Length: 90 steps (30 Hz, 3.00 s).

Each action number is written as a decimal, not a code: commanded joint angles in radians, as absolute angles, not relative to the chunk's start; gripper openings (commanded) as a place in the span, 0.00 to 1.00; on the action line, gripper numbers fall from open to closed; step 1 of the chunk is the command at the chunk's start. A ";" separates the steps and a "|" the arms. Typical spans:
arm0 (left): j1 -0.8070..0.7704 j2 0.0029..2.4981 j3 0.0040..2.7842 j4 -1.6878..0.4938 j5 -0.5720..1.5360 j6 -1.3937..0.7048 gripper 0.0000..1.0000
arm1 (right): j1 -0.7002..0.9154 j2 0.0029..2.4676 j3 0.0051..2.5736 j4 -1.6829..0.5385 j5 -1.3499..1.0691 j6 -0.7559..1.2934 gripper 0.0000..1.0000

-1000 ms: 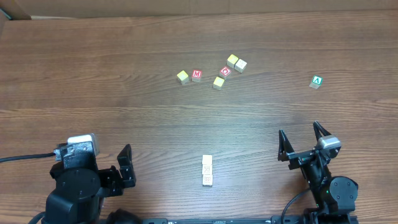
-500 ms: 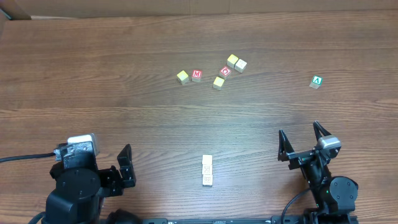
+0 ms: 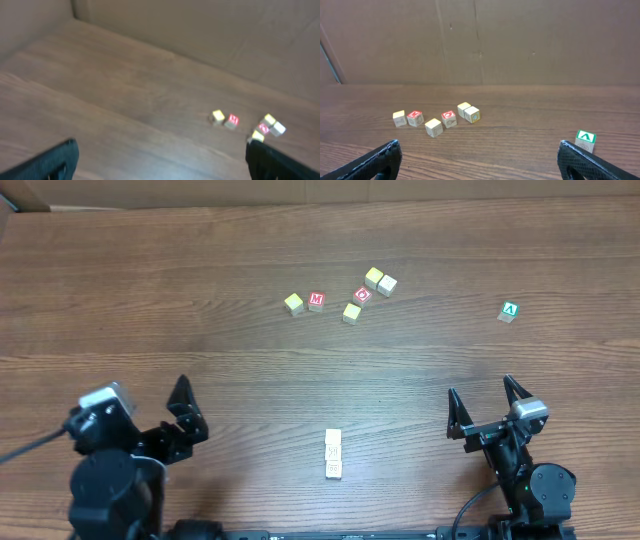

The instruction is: Flip 3 blocks

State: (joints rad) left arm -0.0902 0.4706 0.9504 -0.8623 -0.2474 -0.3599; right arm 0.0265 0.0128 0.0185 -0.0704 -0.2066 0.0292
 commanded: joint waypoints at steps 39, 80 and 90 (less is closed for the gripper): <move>0.021 0.003 0.005 -0.078 0.027 -0.140 1.00 | 0.021 0.003 0.008 -0.065 -0.211 0.029 1.00; 0.021 0.004 0.005 -0.078 0.026 -0.142 1.00 | 0.021 0.003 0.008 -0.065 -0.211 0.030 1.00; 0.021 0.004 0.005 -0.078 0.026 -0.142 1.00 | 0.021 0.003 0.008 -0.065 -0.211 0.029 1.00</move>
